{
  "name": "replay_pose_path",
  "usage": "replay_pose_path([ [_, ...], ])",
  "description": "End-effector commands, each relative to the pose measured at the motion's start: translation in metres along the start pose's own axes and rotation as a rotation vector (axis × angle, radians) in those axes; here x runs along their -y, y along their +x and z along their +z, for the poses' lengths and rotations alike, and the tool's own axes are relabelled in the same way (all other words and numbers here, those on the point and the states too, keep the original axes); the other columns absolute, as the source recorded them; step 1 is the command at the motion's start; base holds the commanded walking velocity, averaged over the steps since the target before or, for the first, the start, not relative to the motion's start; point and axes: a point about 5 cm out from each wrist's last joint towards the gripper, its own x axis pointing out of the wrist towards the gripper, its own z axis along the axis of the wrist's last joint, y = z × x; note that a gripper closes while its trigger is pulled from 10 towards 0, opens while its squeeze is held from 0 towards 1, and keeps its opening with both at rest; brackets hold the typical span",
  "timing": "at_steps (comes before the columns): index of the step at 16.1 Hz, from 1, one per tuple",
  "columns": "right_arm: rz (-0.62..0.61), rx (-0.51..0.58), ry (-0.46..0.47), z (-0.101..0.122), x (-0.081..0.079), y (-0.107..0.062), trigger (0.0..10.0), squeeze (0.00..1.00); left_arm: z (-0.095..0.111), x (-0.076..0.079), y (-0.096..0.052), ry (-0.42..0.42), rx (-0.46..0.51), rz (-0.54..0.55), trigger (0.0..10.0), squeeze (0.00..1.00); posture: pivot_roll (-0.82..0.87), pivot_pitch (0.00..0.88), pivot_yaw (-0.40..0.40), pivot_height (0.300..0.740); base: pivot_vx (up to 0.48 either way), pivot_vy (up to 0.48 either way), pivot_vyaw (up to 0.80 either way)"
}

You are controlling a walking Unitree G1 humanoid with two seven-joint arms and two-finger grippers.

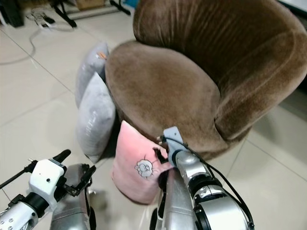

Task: Move the pillow to the sofa from floor

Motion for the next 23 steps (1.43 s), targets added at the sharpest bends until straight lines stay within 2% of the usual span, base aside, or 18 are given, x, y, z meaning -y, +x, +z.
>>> replay_pose_path([
  [1, 0.016, -0.05, 0.012, -0.015, 0.004, -0.003, 10.0, 0.0, 0.004, 0.007, -0.003, -0.014, 0.008, -0.028, 10.0, 0.0, 0.08, 0.212, -0.169, 0.521, 0.0, 0.0, 0.0],
  [4, 0.095, -0.084, -0.02, -0.021, 0.0, -0.004, 10.0, 0.0, 0.011, 0.014, -0.008, -0.023, 0.023, -0.067, 10.0, 0.0, 0.09, 0.246, -0.172, 0.521, 0.0, 0.0, 0.0],
  [5, 0.082, -0.078, -0.026, -0.017, 0.0, -0.002, 10.0, 0.0, 0.014, 0.015, -0.012, -0.024, 0.022, -0.079, 10.0, 0.0, 0.1, 0.268, -0.165, 0.521, 0.0, 0.0, 0.0],
  [7, 0.031, -0.061, 0.026, -0.013, 0.001, -0.001, 10.0, 0.0, 0.018, 0.017, -0.019, -0.021, 0.013, -0.093, 10.0, 0.0, 0.12, 0.282, -0.149, 0.521, 0.0, 0.0, 0.0],
  [9, 0.034, -0.038, 0.065, -0.012, -0.002, 0.0, 10.0, 0.0, 0.021, 0.019, -0.026, -0.018, 0.009, -0.102, 10.0, 0.0, 0.14, 0.281, -0.132, 0.521, 0.0, 0.0, 0.0],
  [11, 0.067, -0.007, 0.104, -0.014, -0.011, 0.001, 10.0, 0.0, 0.028, 0.022, -0.035, -0.013, 0.009, -0.122, 10.0, 0.0, 0.17, 0.271, -0.093, 0.521, 0.0, 0.0, 0.0],
  [13, 0.073, -0.041, 0.105, -0.025, -0.021, 0.001, 10.0, 0.0, 0.033, 0.024, -0.041, 0.006, 0.0, -0.177, 10.0, 0.0, 0.2, 0.26, -0.037, 0.521, 0.0, 0.0, 0.0],
  [15, 0.048, -0.059, 0.122, -0.032, -0.026, 0.001, 10.0, 0.0, 0.033, 0.021, -0.045, 0.024, -0.014, -0.222, 10.0, 0.0, 0.21, 0.249, -0.003, 0.521, 0.0, 0.0, 0.0],
  [17, 0.018, -0.028, 0.188, -0.03, -0.03, 0.003, 10.0, 0.0, 0.03, 0.014, -0.041, 0.038, -0.023, -0.255, 10.0, 0.0, 0.21, 0.234, 0.023, 0.521, 0.0, 0.0, 0.0],
  [19, 0.012, 0.007, 0.229, -0.024, -0.032, 0.004, 0.0, 0.0, 0.019, 0.009, -0.033, 0.028, -0.052, -0.274, 10.0, 0.0, 0.2, 0.226, 0.031, 0.521, 0.0, 0.0, 0.0],
  [20, 0.014, 0.016, 0.237, -0.023, -0.033, 0.004, 0.0, 0.0, 0.015, 0.009, -0.032, 0.024, -0.063, -0.277, 10.0, 0.0, 0.2, 0.226, 0.031, 0.521, 0.0, 0.0, 0.0],
  [21, 0.019, 0.024, 0.232, -0.023, -0.034, 0.004, 0.0, 0.0, 0.001, 0.009, -0.032, -0.006, -0.108, -0.289, 10.0, 0.0, 0.2, 0.218, 0.027, 0.521, 0.0, 0.0, 0.0],
  [23, 0.015, 0.021, 0.223, -0.025, -0.033, 0.003, 0.0, 0.0, -0.009, 0.008, -0.034, -0.006, -0.137, -0.283, 10.0, 0.0, 0.2, 0.206, 0.02, 0.521, 0.0, 0.0, 0.0],
])
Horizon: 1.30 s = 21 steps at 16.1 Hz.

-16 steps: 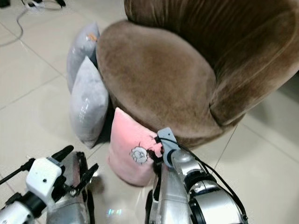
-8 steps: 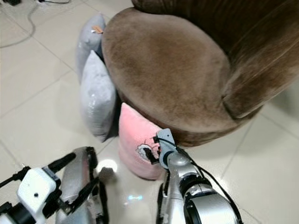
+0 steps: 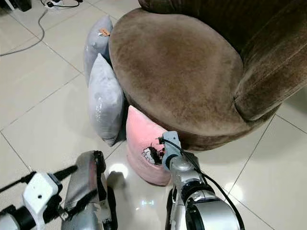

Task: Move the pillow to the sofa from floor

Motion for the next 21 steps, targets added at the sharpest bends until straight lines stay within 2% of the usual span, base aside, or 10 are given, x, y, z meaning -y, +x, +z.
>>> replay_pose_path([
  [1, 0.008, -0.044, 0.009, -0.016, -0.002, -0.003, 0.0, 0.0, -0.008, 0.001, -0.003, 0.0, -0.031, -0.009, 10.0, 0.0, 0.2, 0.203, 0.019, 0.521, 0.0, 0.0, 0.0],
  [4, 0.012, -0.044, -0.001, -0.018, -0.001, -0.003, 0.0, 0.0, -0.014, 0.0, 0.0, -0.002, -0.027, -0.008, 10.0, 0.0, 0.2, 0.197, 0.011, 0.521, 0.0, 0.0, 0.0],
  [6, 0.021, -0.046, -0.007, -0.019, -0.004, -0.003, 0.0, 0.0, -0.036, -0.017, -0.016, -0.02, -0.054, 0.112, 10.0, 0.0, 0.19, 0.18, -0.005, 0.521, 0.0, 0.0, 0.0],
  [7, 0.036, -0.047, -0.022, -0.019, -0.007, -0.002, 0.0, 0.0, -0.045, -0.036, -0.031, -0.069, -0.089, 0.154, 10.0, 0.0, 0.2, 0.164, -0.02, 0.521, 0.0, 0.0, 0.0],
  [9, 0.044, -0.049, -0.034, -0.019, -0.007, -0.002, 0.0, 0.0, -0.033, -0.047, -0.04, -0.075, -0.083, 0.126, 10.0, 0.0, 0.21, 0.156, -0.038, 0.521, 0.0, 0.0, 0.0],
  [10, 0.044, -0.05, -0.036, -0.018, -0.007, -0.003, 0.0, 0.0, -0.03, -0.047, -0.04, -0.079, -0.077, 0.115, 10.0, 0.0, 0.21, 0.155, -0.041, 0.521, 0.0, 0.0, 0.0],
  [11, 0.045, -0.054, -0.043, -0.019, -0.005, -0.003, 0.0, 0.0, -0.019, -0.043, -0.036, -0.029, -0.038, 0.079, 10.0, 0.0, 0.22, 0.161, -0.052, 0.521, 0.0, 0.0, 0.0],
  [13, 0.045, -0.06, -0.049, -0.019, -0.005, -0.003, 0.0, 0.0, -0.011, -0.035, -0.032, -0.001, 0.004, 0.033, 10.0, 0.0, 0.22, 0.164, -0.055, 0.521, 0.0, 0.0, 0.0],
  [15, 0.053, -0.076, -0.068, -0.024, -0.007, -0.004, 0.0, 0.0, 0.005, -0.011, -0.027, -0.065, 0.056, -0.144, 10.0, 0.0, 0.22, 0.161, -0.058, 0.521, 0.0, 0.0, 0.0],
  [21, 0.075, -0.093, -0.091, -0.031, -0.014, -0.004, 0.0, 0.0, 0.009, -0.008, -0.035, -0.048, 0.021, -0.112, 10.0, 0.0, 0.23, 0.167, -0.058, 0.521, 0.0, 0.0, 0.0],
])
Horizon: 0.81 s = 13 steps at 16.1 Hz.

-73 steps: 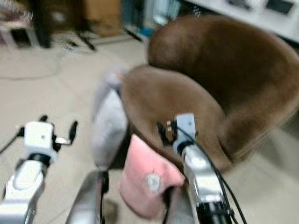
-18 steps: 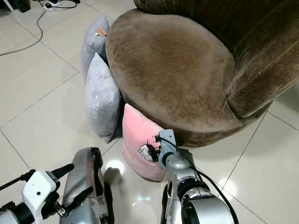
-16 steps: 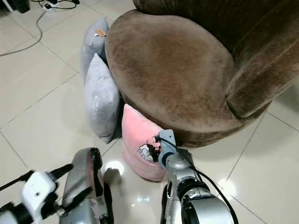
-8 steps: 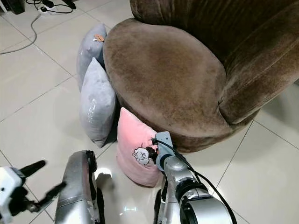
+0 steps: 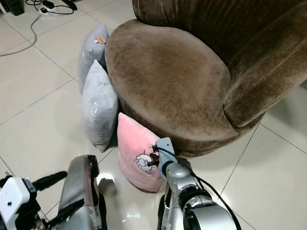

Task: Move the pillow to the sofa from floor

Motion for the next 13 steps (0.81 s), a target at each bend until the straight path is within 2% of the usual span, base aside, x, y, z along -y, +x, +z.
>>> replay_pose_path([
  [1, 0.004, -0.042, 0.003, -0.014, -0.003, -0.002, 0.0, 0.0, 0.001, 0.003, -0.002, -0.001, -0.014, -0.001, 10.0, 0.0, 0.23, 0.168, -0.058, 0.521, 0.0, 0.0, 0.0],
  [5, 0.023, -0.027, 0.015, -0.012, -0.004, -0.002, 0.0, 0.0, 0.0, 0.008, -0.002, -0.021, -0.02, 0.004, 10.0, 0.0, 0.23, 0.147, -0.061, 0.521, 0.0, 0.0, 0.0],
  [8, 0.205, 0.11, 0.085, 0.008, -0.013, -0.002, 0.0, 0.0, -0.002, 0.022, 0.0, -0.092, -0.007, 0.045, 10.0, 0.0, 0.22, 0.099, -0.072, 0.521, 0.0, 0.0, 0.0],
  [9, 0.223, 0.125, 0.09, 0.01, -0.013, -0.002, 0.0, 0.0, -0.003, 0.023, 0.0, -0.096, -0.007, 0.053, 10.0, 0.0, 0.22, 0.099, -0.072, 0.521, 0.0, 0.0, 0.0],
  [11, 0.293, 0.208, 0.104, 0.025, -0.007, -0.005, 0.0, 0.0, -0.011, 0.024, 0.02, -0.09, 0.01, 0.121, 10.0, 0.0, 0.19, 0.021, -0.095, 0.521, 0.0, 0.0, 0.0],
  [13, 0.333, 0.278, 0.119, 0.038, -0.001, -0.01, 0.0, 0.0, -0.015, 0.029, 0.035, -0.098, 0.041, 0.166, 10.0, 0.0, 0.18, 0.0, -0.103, 0.521, 0.0, 0.0, 0.0],
])
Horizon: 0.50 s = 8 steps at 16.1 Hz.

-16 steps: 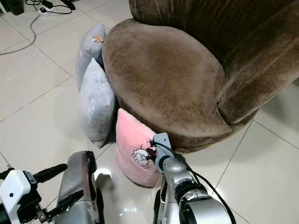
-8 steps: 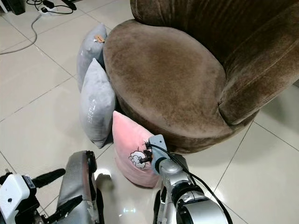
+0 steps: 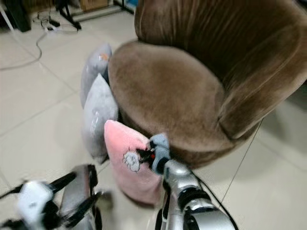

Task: Move the pillow to the sofa from floor

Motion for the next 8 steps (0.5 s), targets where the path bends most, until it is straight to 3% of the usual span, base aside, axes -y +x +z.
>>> replay_pose_path([
  [1, 0.026, 0.096, 0.002, 0.021, 0.004, -0.003, 0.0, 0.0, -0.006, 0.004, 0.005, 0.003, -0.008, 0.037, 10.0, 0.0, 0.17, 0.0, -0.117, 0.521, 0.0, 0.0, 0.0],
  [2, 0.071, 0.205, 0.028, 0.048, 0.011, -0.012, 0.0, 0.0, -0.01, 0.004, 0.032, -0.054, 0.06, 0.149, 10.0, 0.0, 0.15, 0.0, -0.139, 0.521, 0.0, 0.0, 0.0],
  [6, 0.097, 0.339, 0.026, 0.085, 0.019, -0.036, 0.0, 0.0, 0.007, -0.018, 0.023, -0.088, 0.163, 0.281, 10.0, 0.0, 0.13, 0.0, -0.161, 0.521, 0.0, 0.0, 0.0],
  [7, 0.098, 0.465, 0.049, 0.12, 0.019, -0.052, 0.0, 0.0, 0.02, -0.032, 0.019, -0.067, 0.213, 0.335, 10.0, 0.0, 0.12, 0.0, -0.166, 0.521, 0.0, 0.0, 0.0],
  [8, 0.092, 0.527, 0.051, 0.137, 0.016, -0.06, 0.0, 0.0, 0.027, -0.036, 0.022, -0.049, 0.225, 0.365, 10.0, 0.0, 0.12, 0.0, -0.166, 0.521, 0.0, 0.0, 0.0],
])
